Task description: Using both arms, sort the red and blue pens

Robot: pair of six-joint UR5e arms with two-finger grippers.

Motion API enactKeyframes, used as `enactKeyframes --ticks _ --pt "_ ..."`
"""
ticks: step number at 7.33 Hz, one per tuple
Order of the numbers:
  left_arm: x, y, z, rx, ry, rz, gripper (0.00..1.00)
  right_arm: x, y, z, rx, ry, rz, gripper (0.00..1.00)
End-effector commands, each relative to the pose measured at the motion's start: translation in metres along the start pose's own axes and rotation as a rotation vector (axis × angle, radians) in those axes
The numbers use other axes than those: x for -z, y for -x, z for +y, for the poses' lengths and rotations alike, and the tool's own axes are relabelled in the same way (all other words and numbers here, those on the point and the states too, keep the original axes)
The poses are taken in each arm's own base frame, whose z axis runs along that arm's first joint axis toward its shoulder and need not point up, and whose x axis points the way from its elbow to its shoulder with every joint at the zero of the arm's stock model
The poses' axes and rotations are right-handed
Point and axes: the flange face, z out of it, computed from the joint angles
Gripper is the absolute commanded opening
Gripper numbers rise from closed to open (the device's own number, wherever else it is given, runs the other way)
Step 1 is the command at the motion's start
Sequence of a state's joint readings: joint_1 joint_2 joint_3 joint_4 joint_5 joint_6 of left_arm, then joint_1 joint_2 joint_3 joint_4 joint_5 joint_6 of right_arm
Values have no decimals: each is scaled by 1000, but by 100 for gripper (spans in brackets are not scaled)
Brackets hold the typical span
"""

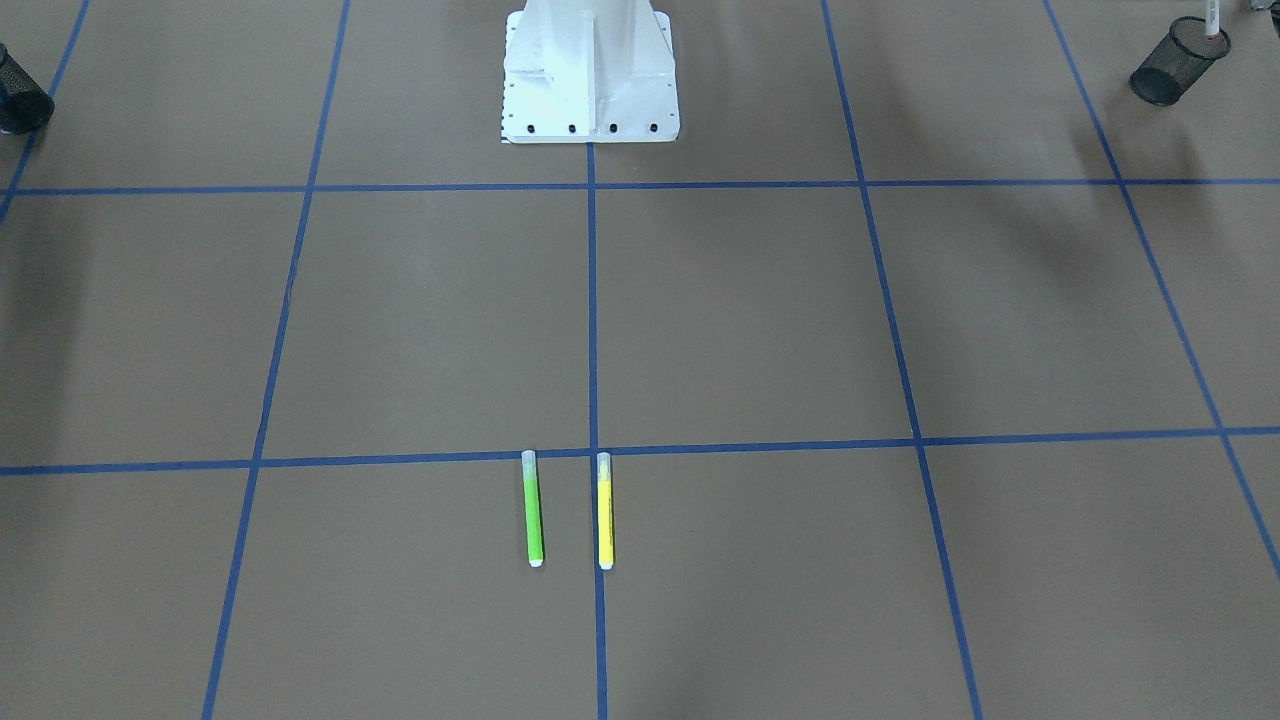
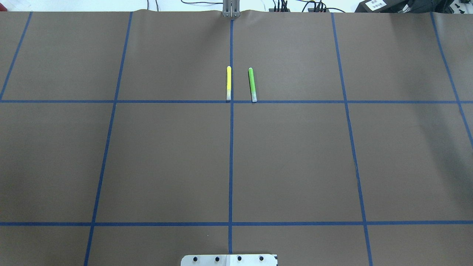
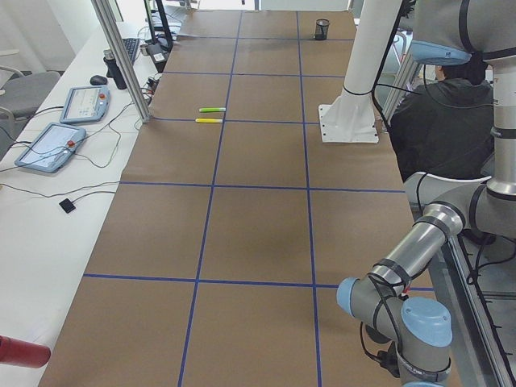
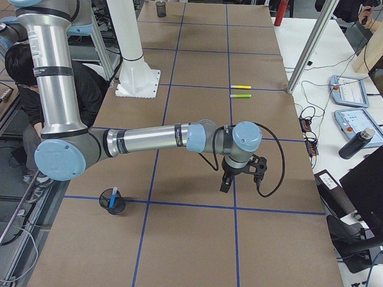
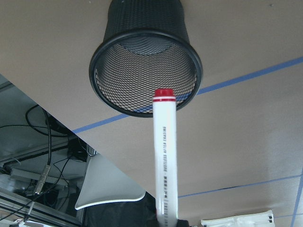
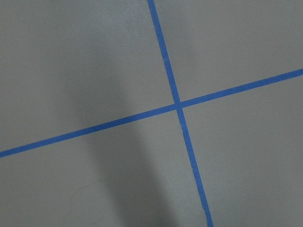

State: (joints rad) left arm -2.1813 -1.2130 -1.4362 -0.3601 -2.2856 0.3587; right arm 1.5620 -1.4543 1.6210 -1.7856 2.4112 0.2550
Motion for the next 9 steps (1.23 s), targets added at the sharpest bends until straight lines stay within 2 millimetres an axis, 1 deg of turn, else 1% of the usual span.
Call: enactKeyframes --ticks 1,2,4,5,7,8,9 --pt "-1 -1 -3 3 -6 24 75 0 1 0 -1 0 1 99" --pt "-1 -2 -3 9 -10 34 100 0 1 0 -1 0 1 99" --pt "0 -3 -3 3 -18 38 100 2 3 1 2 -4 0 99" --pt "5 -10 -2 -22 -43 48 100 3 5 2 1 -7 0 99" --pt "34 -42 9 -86 -109 28 100 6 7 4 -12 -12 -3 99" --pt "49 -59 17 -116 -142 20 100 6 7 4 -12 -12 -3 99" --pt "67 -81 31 -155 -185 3 100 5 7 3 -13 -11 -3 99"
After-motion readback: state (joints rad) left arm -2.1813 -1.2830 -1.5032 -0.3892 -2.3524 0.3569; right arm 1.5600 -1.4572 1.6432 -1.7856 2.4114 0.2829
